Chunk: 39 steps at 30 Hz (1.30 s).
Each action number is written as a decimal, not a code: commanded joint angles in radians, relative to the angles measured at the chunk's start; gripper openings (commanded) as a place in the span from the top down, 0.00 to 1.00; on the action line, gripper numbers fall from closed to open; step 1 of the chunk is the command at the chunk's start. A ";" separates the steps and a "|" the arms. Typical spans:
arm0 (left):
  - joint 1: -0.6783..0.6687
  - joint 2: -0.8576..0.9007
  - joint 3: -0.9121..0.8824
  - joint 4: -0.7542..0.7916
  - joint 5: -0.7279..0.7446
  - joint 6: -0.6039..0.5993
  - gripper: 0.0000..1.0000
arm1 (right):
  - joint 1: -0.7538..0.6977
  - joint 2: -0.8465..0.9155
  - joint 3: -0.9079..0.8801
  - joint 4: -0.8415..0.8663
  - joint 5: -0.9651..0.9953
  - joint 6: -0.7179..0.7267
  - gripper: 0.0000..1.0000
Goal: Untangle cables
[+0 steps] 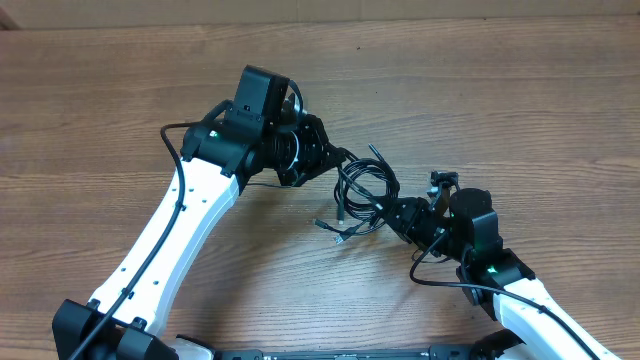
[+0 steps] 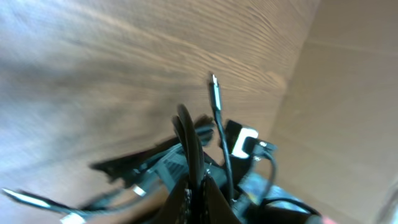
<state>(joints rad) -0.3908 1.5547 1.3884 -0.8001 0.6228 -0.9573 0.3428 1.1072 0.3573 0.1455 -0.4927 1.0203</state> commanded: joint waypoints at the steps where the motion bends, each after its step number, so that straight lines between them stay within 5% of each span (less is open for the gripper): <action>1: 0.011 -0.004 0.021 -0.005 -0.071 0.315 0.96 | 0.004 0.004 0.003 -0.006 0.025 0.000 0.96; 13: 0.018 -0.004 0.021 -0.070 0.023 0.972 0.96 | 0.004 0.004 0.003 -0.006 0.029 -0.003 0.96; 20: 0.025 -0.004 0.021 -0.145 -0.195 1.275 0.96 | 0.004 0.004 0.003 -0.006 0.041 -0.003 0.96; 28: 0.025 0.014 0.021 -0.114 -0.657 1.279 0.96 | 0.004 0.004 0.003 -0.006 0.064 -0.003 0.96; 32: 0.025 0.046 0.021 -0.075 -0.785 1.162 0.96 | 0.004 0.004 0.003 -0.006 0.066 -0.003 0.96; 39: 0.024 0.082 0.021 -0.087 -0.705 1.039 0.96 | 0.004 0.004 0.003 -0.005 0.066 -0.003 0.96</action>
<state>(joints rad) -0.3935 1.6279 1.3884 -0.8932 0.0254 0.1719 0.3496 1.1072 0.3576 0.1558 -0.4664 1.0176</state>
